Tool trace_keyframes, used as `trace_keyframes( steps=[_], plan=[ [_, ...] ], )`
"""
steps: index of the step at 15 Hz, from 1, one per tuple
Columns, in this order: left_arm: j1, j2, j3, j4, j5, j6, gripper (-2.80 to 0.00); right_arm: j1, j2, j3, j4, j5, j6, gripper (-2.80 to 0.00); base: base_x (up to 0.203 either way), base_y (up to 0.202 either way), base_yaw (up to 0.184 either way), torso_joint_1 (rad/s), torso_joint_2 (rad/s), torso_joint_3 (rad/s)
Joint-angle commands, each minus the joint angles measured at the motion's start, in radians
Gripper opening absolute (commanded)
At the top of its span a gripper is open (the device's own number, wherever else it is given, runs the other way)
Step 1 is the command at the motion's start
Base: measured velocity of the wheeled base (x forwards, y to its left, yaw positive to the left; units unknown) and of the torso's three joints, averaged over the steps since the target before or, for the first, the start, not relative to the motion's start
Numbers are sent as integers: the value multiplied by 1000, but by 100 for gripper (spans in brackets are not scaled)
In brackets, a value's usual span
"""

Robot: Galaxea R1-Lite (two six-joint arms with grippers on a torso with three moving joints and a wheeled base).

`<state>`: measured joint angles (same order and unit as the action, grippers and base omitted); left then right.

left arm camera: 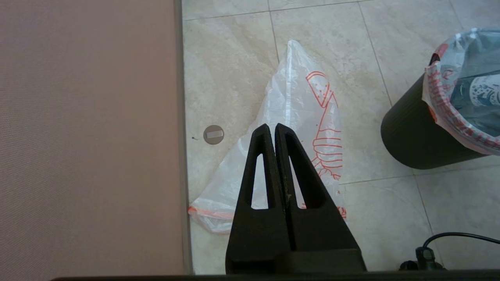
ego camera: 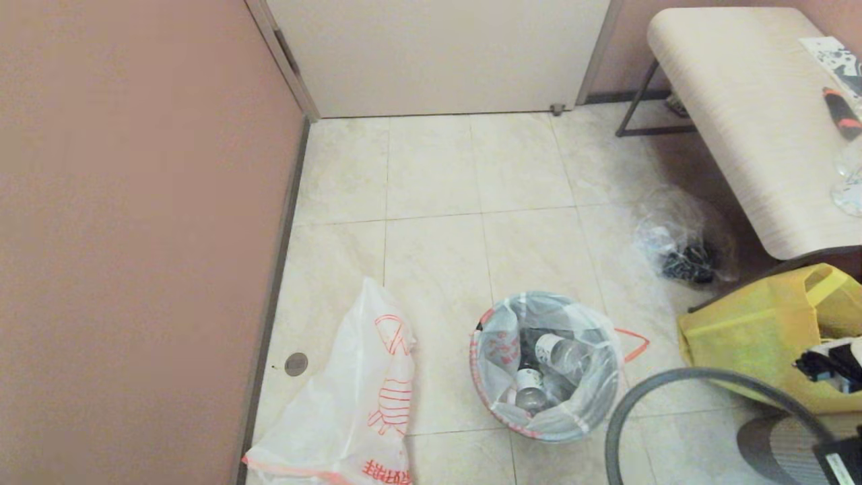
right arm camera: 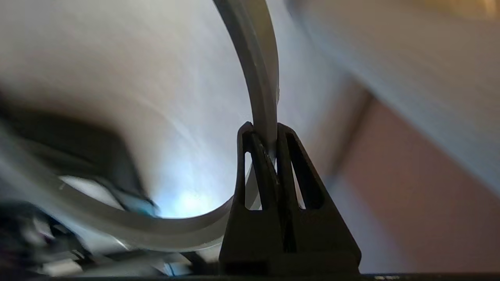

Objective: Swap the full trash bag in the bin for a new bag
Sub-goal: Place the trash can ring on the floor

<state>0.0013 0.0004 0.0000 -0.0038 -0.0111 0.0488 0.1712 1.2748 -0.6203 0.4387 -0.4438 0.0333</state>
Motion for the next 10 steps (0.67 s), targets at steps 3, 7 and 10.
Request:
trace_keyframes(
  steps=[3, 7, 10],
  plan=[
    [0, 0, 5, -1, -1, 0, -280, -213, 46, 59, -14, -7, -134, -280, 0, 0, 0, 0, 0, 0],
    [0, 0, 5, -1, 0, -1, -280, -302, 312, 62, -230, 80, -221, -280, 0, 0, 0, 0, 0, 0],
    [0, 0, 5, -1, -1, 0, -280, -312, 593, 37, -456, 164, -253, -280, 0, 0, 0, 0, 0, 0]
  ],
)
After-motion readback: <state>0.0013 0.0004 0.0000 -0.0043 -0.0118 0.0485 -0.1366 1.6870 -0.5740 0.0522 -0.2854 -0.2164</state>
